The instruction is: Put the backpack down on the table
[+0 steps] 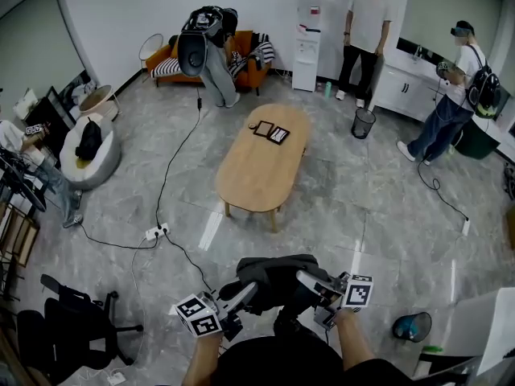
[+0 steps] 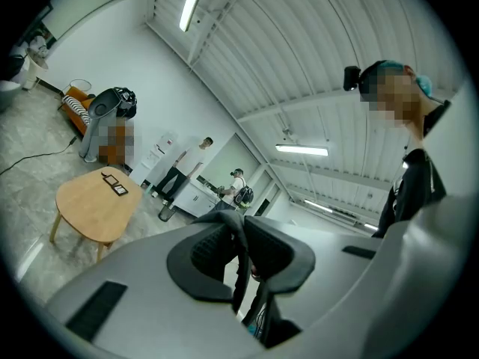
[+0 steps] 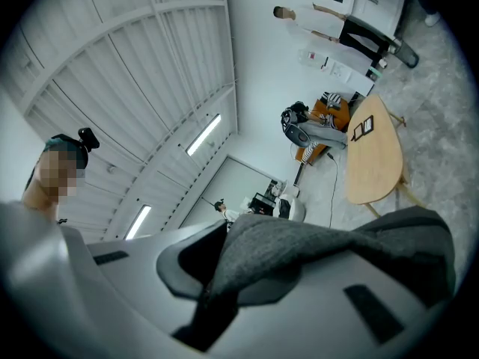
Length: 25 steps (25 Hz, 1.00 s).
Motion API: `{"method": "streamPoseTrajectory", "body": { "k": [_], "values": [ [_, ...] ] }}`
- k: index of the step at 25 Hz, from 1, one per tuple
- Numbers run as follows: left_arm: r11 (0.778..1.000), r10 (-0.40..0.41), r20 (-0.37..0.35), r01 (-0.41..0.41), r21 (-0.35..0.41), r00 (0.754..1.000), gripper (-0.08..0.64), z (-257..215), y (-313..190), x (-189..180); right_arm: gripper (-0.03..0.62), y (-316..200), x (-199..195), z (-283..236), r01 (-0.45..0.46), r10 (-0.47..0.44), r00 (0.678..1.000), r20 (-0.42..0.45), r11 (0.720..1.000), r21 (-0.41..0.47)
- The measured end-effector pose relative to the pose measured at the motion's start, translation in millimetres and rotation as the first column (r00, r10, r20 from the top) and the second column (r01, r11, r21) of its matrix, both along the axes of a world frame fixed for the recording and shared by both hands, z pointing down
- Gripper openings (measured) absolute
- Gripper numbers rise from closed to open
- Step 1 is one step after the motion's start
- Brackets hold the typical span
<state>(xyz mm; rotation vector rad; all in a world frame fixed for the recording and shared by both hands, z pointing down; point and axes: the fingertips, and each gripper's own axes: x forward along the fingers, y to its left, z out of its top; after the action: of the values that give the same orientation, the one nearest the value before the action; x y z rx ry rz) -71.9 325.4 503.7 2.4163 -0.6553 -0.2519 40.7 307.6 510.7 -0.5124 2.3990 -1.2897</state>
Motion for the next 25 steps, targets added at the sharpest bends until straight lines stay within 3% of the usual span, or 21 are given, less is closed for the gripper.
{"method": "streamPoseTrajectory", "body": {
  "k": [15, 25],
  "values": [
    [0.998, -0.063, 0.005, 0.062, 0.024, 0.998, 0.058, -10.8, -79.3, 35.3, 0.048, -81.1, 36.3, -4.2, 0.051, -0.05, 0.999, -0.014, 0.999, 0.018],
    [0.995, -0.097, 0.005, 0.097, -0.006, 0.995, 0.058, -1.5, -105.3, 50.0, 0.048, -106.7, 52.3, 1.4, 0.079, -0.078, 0.997, -0.015, 0.997, 0.007]
  ]
}}
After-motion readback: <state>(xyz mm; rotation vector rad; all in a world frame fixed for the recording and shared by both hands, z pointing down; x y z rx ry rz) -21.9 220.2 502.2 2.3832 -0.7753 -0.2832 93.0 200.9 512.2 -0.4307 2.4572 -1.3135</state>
